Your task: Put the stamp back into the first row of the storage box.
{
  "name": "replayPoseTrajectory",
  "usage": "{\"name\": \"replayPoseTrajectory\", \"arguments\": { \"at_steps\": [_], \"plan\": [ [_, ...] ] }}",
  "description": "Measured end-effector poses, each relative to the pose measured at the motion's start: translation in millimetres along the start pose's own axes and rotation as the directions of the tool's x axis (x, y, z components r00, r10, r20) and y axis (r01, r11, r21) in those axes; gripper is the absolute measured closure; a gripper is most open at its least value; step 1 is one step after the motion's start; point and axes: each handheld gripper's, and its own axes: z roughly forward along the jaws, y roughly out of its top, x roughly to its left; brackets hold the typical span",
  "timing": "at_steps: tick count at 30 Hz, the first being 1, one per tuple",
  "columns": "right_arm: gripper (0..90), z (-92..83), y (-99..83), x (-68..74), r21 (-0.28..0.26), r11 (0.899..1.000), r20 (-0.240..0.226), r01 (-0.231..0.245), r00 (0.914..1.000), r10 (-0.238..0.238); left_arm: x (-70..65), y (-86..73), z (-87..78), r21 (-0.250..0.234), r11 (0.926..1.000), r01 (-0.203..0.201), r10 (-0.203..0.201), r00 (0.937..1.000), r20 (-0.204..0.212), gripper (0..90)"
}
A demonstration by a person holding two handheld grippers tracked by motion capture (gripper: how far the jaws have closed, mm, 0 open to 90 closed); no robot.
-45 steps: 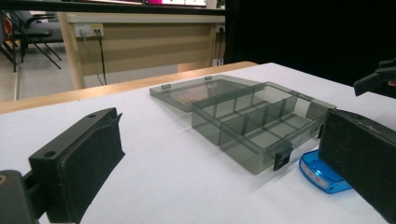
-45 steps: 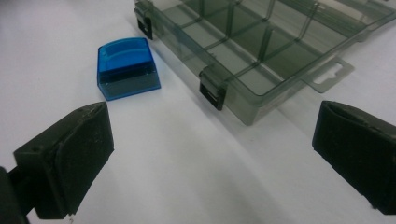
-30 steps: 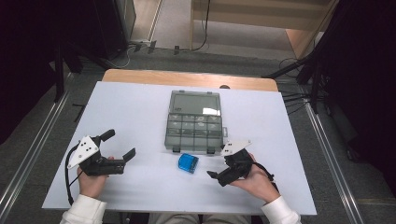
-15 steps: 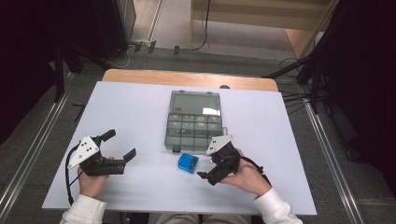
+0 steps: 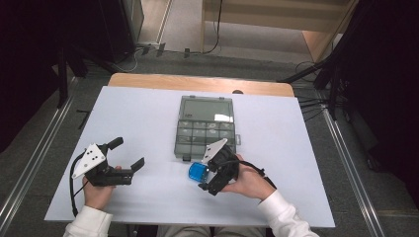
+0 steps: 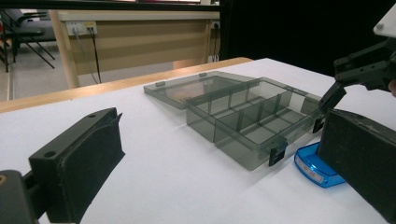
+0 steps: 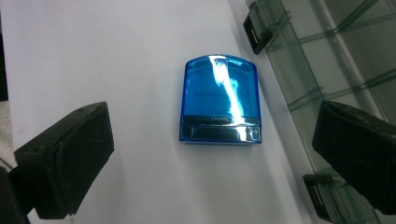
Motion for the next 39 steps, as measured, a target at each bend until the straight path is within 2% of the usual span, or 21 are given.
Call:
{"name": "replayPoseTrajectory", "arguments": {
  "at_steps": [4,5,7,8,10,15,16,19,21,24,27,30,31,32,39],
  "plan": [
    [1.2,6.0,3.8,-0.5,0.025,1.000,-0.013,0.009,0.9999,-0.008,0.0,0.0,0.1,0.000,1.0000,-0.001,0.001,1.0000,0.002,0.0],
    [2.9,11.0,5.6,-0.4,0.048,0.999,-0.019,0.010,0.9998,-0.009,0.0,0.1,0.1,0.000,1.0000,-0.001,0.001,1.0000,0.003,0.0],
    [3.1,13.5,6.4,0.2,0.067,0.998,-0.020,0.013,0.9997,-0.012,-0.3,0.1,0.2,-0.001,1.0000,0.000,0.000,1.0000,0.004,0.0],
    [3.8,16.1,7.2,0.4,0.078,0.997,-0.005,0.023,0.9997,-0.023,-0.4,0.1,0.3,-0.001,1.0000,0.000,0.000,1.0000,0.005,0.0],
    [9.2,22.2,9.5,0.8,0.107,0.994,0.005,0.038,0.9993,-0.038,-0.5,0.1,0.5,0.001,1.0000,-0.001,0.001,1.0000,0.007,0.0],
    [17.7,28.9,12.4,-1.4,0.136,0.990,0.024,0.034,0.9990,-0.038,-0.7,0.2,0.5,0.001,1.0000,-0.001,0.001,1.0000,0.009,0.0],
    [17.7,28.9,12.4,-1.4,0.136,0.990,0.024,0.034,0.9990,-0.038,-0.7,0.2,0.5,0.001,1.0000,-0.001,0.001,1.0000,0.009,0.0],
    [25.8,31.2,12.5,-2.3,0.161,0.986,0.020,0.053,0.9982,-0.057,-0.6,0.3,0.5,0.000,1.0000,-0.001,0.001,0.9999,0.011,0.0],
    [30.7,31.9,12.7,-3.0,0.162,0.986,0.027,0.040,0.9986,-0.045,-0.6,0.3,0.5,-0.001,1.0000,0.000,0.000,0.9999,0.013,0.0],
    [39.9,32.5,13.3,-5.0,0.155,0.987,0.020,0.044,0.9987,-0.048,-0.8,0.3,0.5,0.001,1.0000,-0.001,0.001,0.9999,0.012,0.0],
    [41.2,33.4,14.0,-3.8,0.164,0.986,0.018,0.024,0.9995,-0.028,-0.8,0.2,0.7,0.002,1.0000,-0.001,0.001,0.9999,0.013,0.0],
    [41.9,33.2,14.1,-2.9,0.160,0.986,0.024,0.039,0.9987,-0.044,-0.9,0.3,0.6,0.003,1.0000,-0.002,0.002,0.9999,0.013,0.0],
    [42.0,32.8,14.1,-2.7,0.161,0.985,0.027,0.061,0.9975,-0.066,-1.0,0.3,0.6,0.001,1.0000,-0.001,0.001,0.9999,0.013,0.0],
    [42.0,32.3,14.2,-1.2,0.164,0.985,0.031,0.055,0.9976,-0.061,-0.9,0.3,0.5,0.001,1.0000,-0.001,0.001,0.9999,0.013,0.0],
    [42.1,18.8,15.6,-5.5,0.123,0.992,-0.008,0.037,0.9993,-0.037,-0.9,0.3,0.6,0.002,1.0000,-0.001,0.001,0.9999,0.014,0.0]
  ]
}}
